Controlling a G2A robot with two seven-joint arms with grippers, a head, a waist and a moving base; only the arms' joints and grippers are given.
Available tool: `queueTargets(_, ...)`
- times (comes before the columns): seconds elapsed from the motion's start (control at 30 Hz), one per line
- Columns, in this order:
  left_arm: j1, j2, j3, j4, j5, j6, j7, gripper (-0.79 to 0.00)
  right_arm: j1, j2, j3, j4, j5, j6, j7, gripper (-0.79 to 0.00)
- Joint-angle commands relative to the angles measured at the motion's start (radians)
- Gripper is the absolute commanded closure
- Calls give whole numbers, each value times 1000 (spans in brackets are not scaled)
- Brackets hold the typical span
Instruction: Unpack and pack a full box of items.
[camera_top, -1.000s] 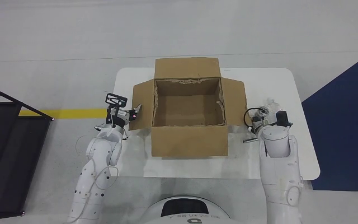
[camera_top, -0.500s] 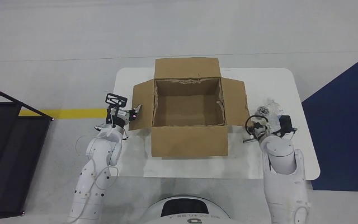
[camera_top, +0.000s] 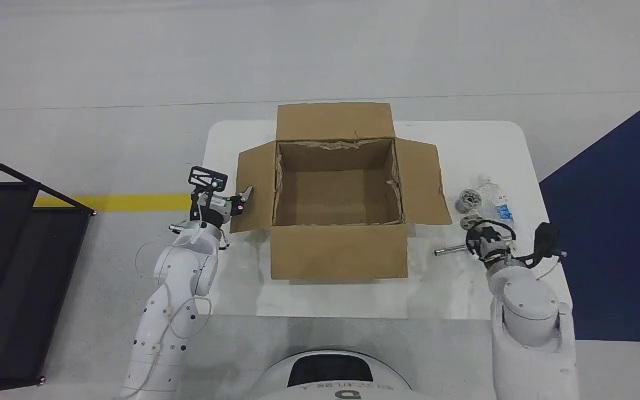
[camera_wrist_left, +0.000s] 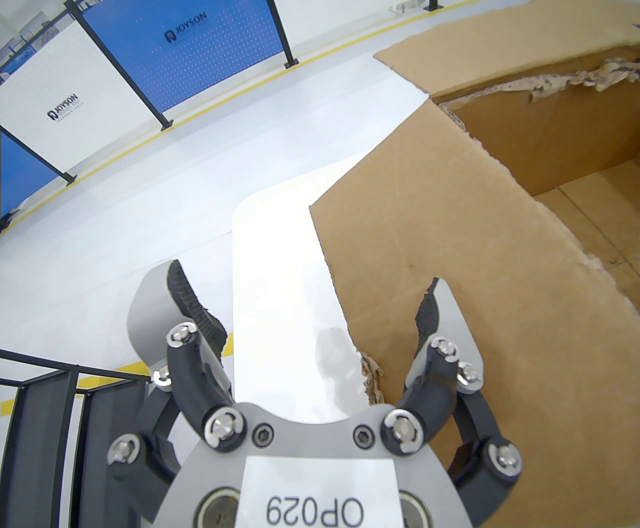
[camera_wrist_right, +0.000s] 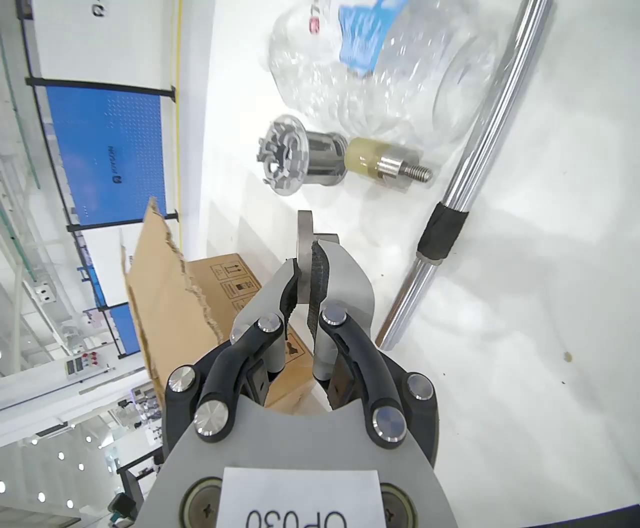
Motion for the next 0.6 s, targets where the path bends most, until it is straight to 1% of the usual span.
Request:
queueTargets(0.0,0,0,0,0,0,0,0,-785,-45,-3,-5,-51,6,-24,-35,0)
queueTargets(0.17,0,0,0,0,0,0,0,-785,-122,-9,-50,-172,0,-67,-97,0)
queueTargets(0.23,0,0,0,0,0,0,0,-785,-137,-10,-72,-220,-16,-61,-115,0)
queueTargets(0.4,0,0,0,0,0,0,0,-785,-154,-5,-170,-333,-134,-55,-97,0)
queueTargets(0.5,0,0,0,0,0,0,0,-785,-138,0,-244,-344,-239,-35,-66,0)
queueTargets(0.57,0,0,0,0,0,0,0,-785,-138,0,-244,-344,-239,-35,-66,0)
